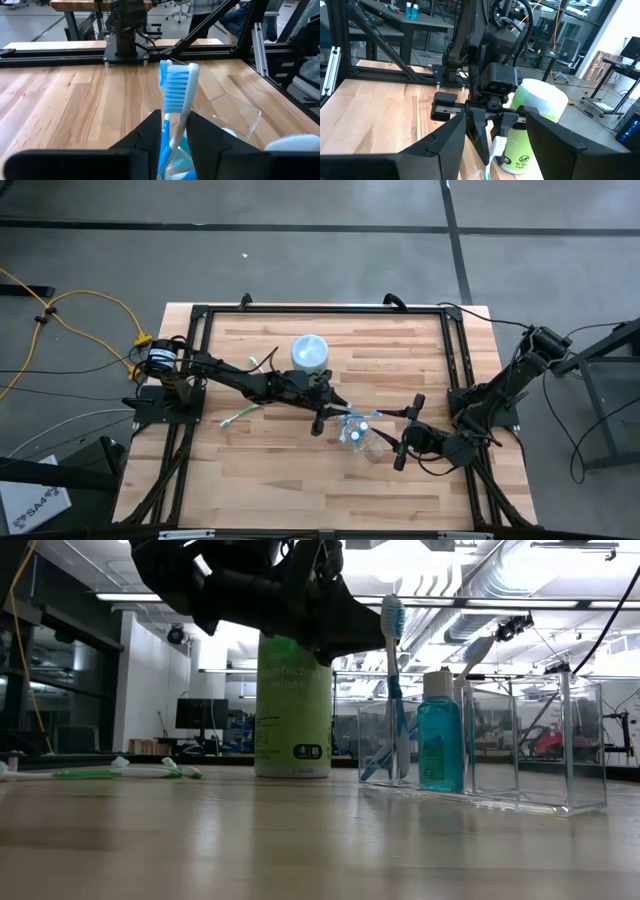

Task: Pick & Place toothbrushing station
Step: Put the blue toothbrush into the transparent organizer

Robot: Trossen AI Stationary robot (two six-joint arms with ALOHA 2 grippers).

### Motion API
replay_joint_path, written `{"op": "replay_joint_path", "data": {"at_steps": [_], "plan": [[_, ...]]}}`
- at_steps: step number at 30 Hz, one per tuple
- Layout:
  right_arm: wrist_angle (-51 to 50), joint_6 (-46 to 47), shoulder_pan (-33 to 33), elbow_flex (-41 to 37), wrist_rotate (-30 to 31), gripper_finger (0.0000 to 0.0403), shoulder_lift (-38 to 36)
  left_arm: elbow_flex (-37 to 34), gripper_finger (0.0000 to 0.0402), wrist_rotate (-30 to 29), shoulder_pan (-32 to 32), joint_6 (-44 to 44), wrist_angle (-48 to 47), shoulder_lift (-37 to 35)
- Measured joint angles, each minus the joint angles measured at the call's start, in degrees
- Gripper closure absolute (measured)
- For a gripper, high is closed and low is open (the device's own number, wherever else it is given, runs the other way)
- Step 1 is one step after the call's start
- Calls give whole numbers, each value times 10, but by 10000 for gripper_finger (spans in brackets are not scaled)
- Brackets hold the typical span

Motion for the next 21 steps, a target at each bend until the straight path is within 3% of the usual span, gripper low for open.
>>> {"op": "replay_joint_path", "data": {"at_steps": [14,21], "plan": [[0,13,0,0,-1,202,0,0,266,11,0,-2,-30,0],[-1,30,0,0,-16,202,0,0,263,64,-2,-2,-7,0]]}}
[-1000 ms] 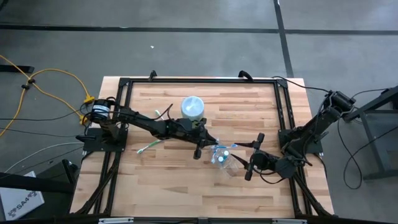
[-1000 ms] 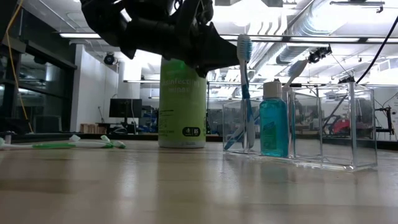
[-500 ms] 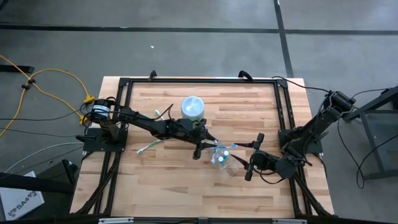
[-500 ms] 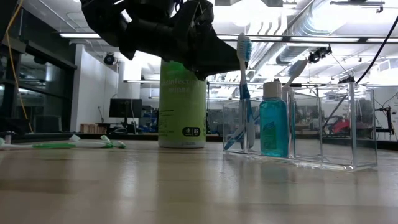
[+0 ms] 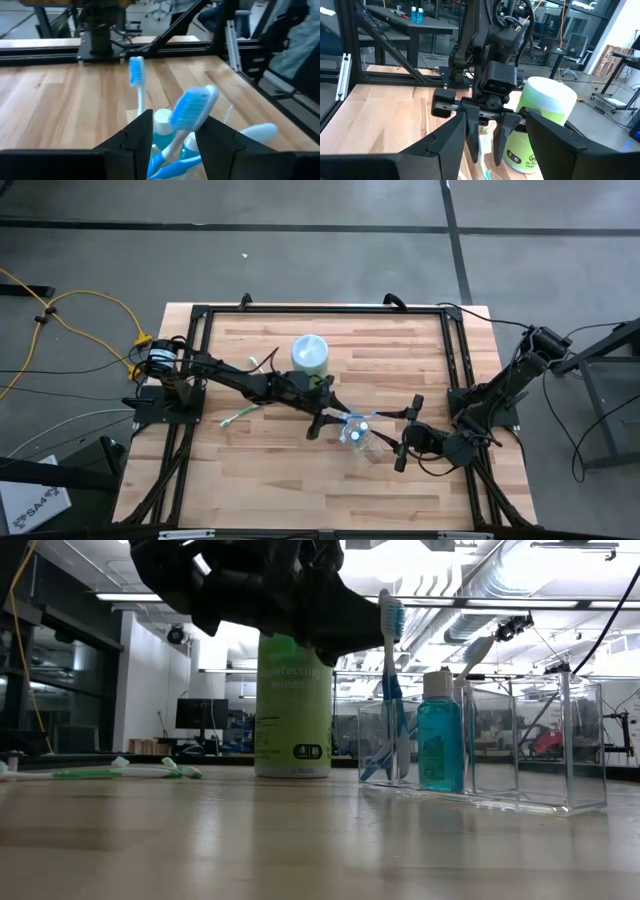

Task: Pick & Place toothbrushing station
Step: Put the blue toothbrush into the transparent organizer, then put the bottom green toothbrush into the transparent organizer

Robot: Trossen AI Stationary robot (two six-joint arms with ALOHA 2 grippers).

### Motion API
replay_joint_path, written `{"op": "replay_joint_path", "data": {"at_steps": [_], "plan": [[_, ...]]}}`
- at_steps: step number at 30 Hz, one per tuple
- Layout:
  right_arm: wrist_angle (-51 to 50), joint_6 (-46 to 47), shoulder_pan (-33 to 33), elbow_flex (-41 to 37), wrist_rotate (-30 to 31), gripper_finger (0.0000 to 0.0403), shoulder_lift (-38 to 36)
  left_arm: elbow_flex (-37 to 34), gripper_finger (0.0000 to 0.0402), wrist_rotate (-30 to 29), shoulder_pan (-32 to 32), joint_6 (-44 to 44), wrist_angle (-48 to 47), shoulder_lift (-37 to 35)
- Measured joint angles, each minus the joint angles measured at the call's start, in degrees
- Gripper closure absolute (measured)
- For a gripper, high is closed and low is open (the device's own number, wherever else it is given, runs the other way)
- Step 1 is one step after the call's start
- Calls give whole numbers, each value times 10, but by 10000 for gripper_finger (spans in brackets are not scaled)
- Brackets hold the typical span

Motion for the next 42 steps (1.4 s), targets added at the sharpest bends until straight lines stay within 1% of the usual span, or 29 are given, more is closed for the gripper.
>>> {"op": "replay_joint_path", "data": {"at_steps": [6,11,18,22,27,33,38,42], "plan": [[0,0,0,0,0,202,0,0,263,8,-2,1,2,0],[0,0,0,0,0,202,0,0,263,41,-2,9,5,0],[0,0,0,0,0,202,0,0,263,38,-1,42,7,0],[0,0,0,0,-1,202,0,0,263,39,6,50,20,0],[0,0,0,0,-18,202,0,1,263,40,18,61,47,0],[0,0,0,0,-18,202,0,1,263,70,23,61,69,0],[0,0,0,0,-18,202,0,1,263,80,23,62,78,-3],[0,-1,0,0,-17,202,0,1,263,94,23,59,108,-3]]}}
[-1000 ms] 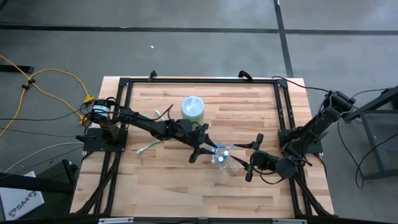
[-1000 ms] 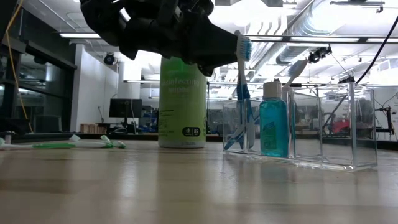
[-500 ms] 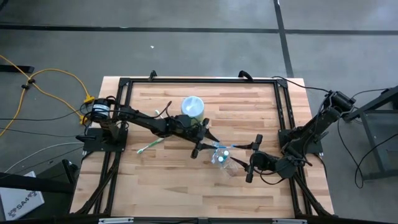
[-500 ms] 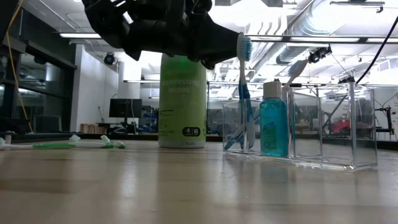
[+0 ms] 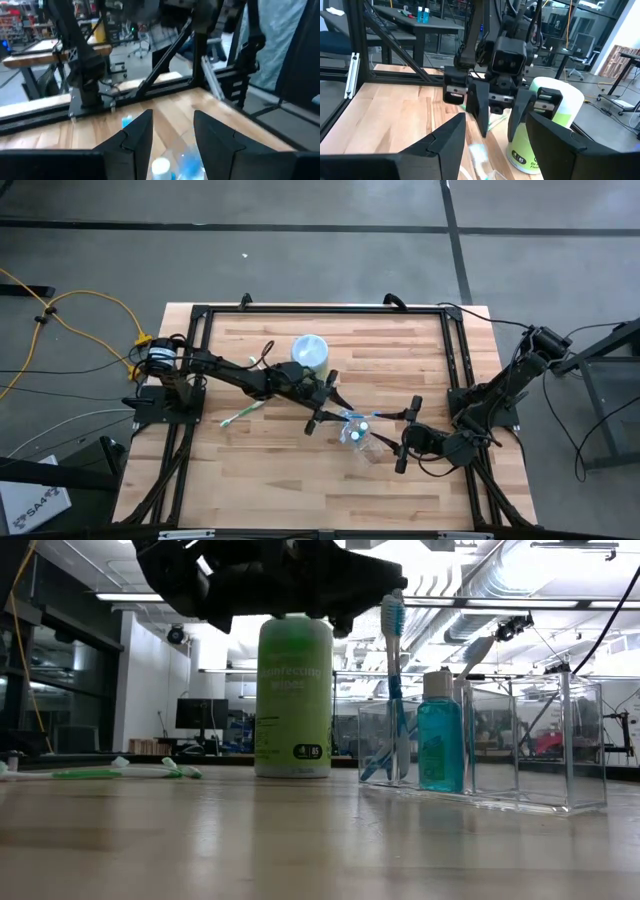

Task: Pick & Place toothbrushing station
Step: Put the bottom green toothbrush into the transparent organizer

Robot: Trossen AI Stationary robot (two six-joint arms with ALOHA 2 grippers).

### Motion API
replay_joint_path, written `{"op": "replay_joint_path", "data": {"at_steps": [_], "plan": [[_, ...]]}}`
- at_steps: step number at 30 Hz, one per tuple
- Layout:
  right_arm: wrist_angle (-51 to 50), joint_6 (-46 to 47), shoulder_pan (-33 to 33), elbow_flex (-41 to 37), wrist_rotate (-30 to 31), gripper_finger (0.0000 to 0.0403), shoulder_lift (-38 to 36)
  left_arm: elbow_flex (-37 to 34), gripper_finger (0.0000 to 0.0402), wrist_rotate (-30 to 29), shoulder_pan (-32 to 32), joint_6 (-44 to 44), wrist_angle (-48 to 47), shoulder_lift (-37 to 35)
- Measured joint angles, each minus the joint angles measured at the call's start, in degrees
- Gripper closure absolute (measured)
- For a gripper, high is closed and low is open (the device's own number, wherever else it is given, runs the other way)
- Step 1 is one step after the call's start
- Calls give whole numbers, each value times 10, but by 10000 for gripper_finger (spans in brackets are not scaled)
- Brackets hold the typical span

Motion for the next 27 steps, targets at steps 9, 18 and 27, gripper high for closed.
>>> {"op": "replay_joint_path", "data": {"at_steps": [9,18,27], "plan": [[-42,70,0,0,3,202,0,0,263,-2,-25,-49,-5,-32],[-91,90,0,0,4,202,0,0,264,-224,-74,-23,-240,-125],[-132,120,0,0,3,202,0,0,264,-446,-144,-146,-454,-205]]}}
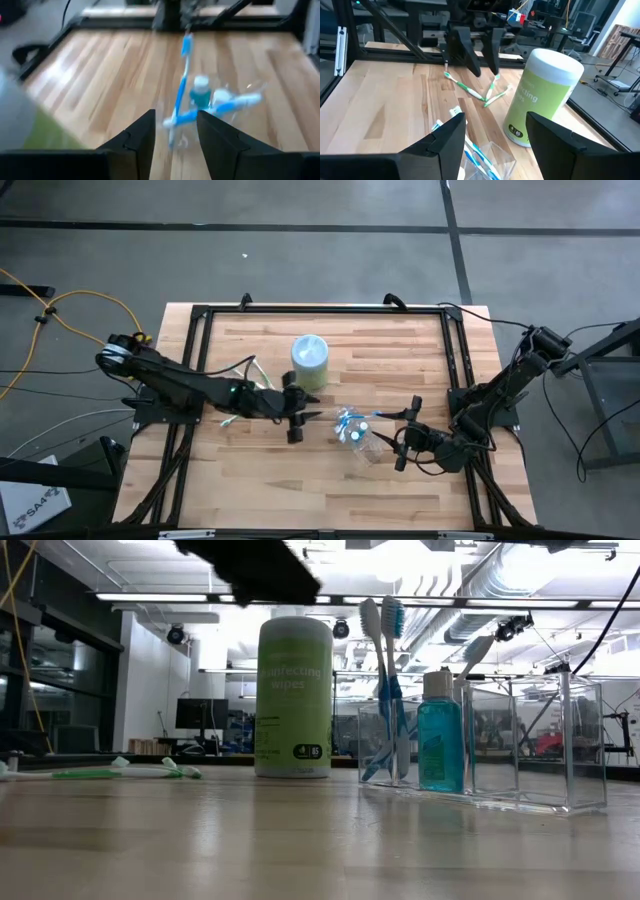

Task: Pick & Place toothbrushing station
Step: Put the bottom green toothbrush into the transparent organizer

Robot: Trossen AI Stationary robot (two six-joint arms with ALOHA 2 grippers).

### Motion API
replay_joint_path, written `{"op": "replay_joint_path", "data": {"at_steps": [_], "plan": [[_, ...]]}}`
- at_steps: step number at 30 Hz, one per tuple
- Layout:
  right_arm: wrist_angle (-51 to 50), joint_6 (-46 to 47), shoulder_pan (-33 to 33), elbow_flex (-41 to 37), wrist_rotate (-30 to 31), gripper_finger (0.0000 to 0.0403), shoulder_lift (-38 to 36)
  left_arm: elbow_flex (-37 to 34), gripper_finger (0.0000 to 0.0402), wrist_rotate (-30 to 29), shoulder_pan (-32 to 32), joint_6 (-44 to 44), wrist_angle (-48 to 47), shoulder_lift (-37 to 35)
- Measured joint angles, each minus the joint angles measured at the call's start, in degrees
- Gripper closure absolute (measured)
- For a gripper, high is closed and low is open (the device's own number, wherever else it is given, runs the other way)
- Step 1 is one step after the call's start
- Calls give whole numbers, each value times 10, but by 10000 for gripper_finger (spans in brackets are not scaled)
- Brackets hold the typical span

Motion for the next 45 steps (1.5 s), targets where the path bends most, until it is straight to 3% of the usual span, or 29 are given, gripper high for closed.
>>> {"op": "replay_joint_path", "data": {"at_steps": [14,29,37,45], "plan": [[-1,21,0,0,-4,202,0,0,264,-91,-94,-226,-213,-7],[-1,17,0,0,-3,202,-3,-14,264,-257,-286,-642,-495,-7],[0,17,0,0,-18,202,-3,-73,264,-202,-309,-800,-547,-6],[0,17,0,0,-18,202,-3,-99,264,-149,-303,-867,-599,-6]]}}
